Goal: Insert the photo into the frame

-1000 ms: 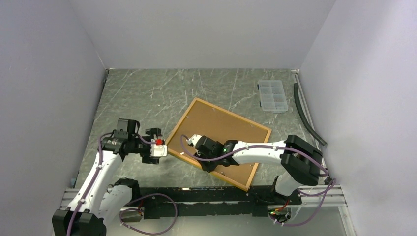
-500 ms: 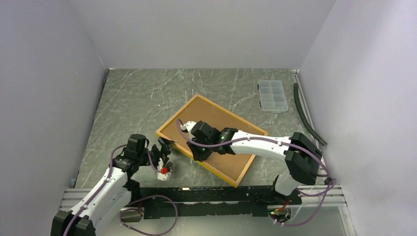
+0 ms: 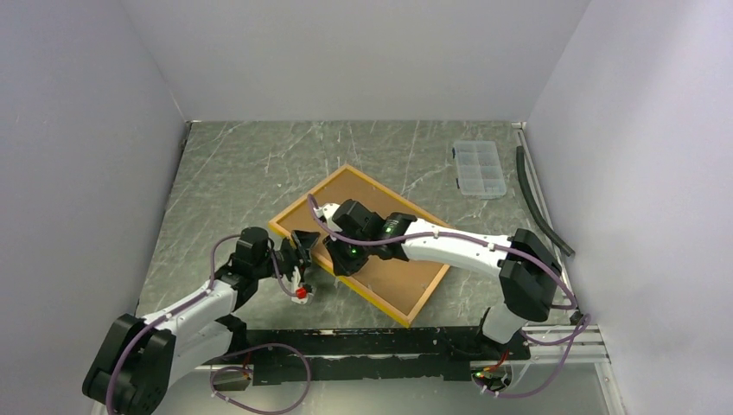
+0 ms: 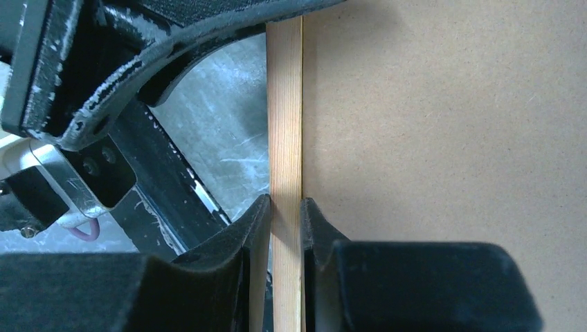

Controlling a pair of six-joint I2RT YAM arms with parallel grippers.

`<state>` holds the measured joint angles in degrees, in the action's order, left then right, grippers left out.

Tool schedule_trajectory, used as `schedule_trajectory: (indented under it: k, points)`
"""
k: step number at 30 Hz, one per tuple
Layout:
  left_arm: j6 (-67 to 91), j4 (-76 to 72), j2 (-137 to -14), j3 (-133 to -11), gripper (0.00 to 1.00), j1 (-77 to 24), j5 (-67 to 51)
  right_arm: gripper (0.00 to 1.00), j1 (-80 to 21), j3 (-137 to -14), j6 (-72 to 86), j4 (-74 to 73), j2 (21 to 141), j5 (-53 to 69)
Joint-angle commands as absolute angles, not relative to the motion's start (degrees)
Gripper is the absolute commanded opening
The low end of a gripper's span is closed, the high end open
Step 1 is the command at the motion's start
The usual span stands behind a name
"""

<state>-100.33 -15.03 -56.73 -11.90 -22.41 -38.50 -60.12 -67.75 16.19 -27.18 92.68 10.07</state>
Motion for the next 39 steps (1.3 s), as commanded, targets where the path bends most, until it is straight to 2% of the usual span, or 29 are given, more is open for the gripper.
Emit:
schedule_trajectory:
  k: [1, 4, 5, 8, 10, 15, 23, 30, 39]
  points:
    - [-98.65, -16.25, -54.62, -16.04, 0.5, -23.2, -37.89, 0.17, -59.27, -70.86, 15.96, -24.99, 90.91, 10.7]
    - [-97.05, -10.58, -52.38, -18.05, 0.44, -23.21, -37.09, 0.54, -58.86, -69.53, 14.39, -24.74, 88.99, 7.78]
    - [-96.29, -8.8, -51.66, -18.88, 0.44, -23.25, -36.78, 0.62, -58.81, -69.4, 13.79, -24.91, 88.41, 6.93]
    - [-92.59, -2.12, -50.06, -22.27, 0.43, -23.2, -36.31, 0.75, -59.24, -68.92, 11.55, -25.43, 87.06, 3.88]
    - [-89.15, 2.76, -49.07, -25.15, 0.42, -23.2, -36.53, 0.8, -60.56, -68.99, 9.71, -26.57, 86.58, 0.45]
    - [-82.7, 15.8, -49.0, -33.67, 0.43, -23.2, -38.27, 0.83, -65.64, -68.51, 4.23, -27.68, 84.44, -11.59]
    - [-78.68, 23.16, -49.35, -40.78, 0.44, -23.2, -39.51, 0.83, -71.54, -68.13, -2.61, -27.8, 81.18, -23.51]
    - [-74.06, 26.1, -50.78, -45.99, 0.44, -23.2, -38.06, 0.84, -73.7, -66.38, -2.59, -28.49, 80.04, -22.46]
    - [-72.34, 24.14, -48.64, -45.01, 0.4, -23.2, -36.41, 0.88, -74.09, -53.33, -9.65, -21.1, 66.81, -22.1]
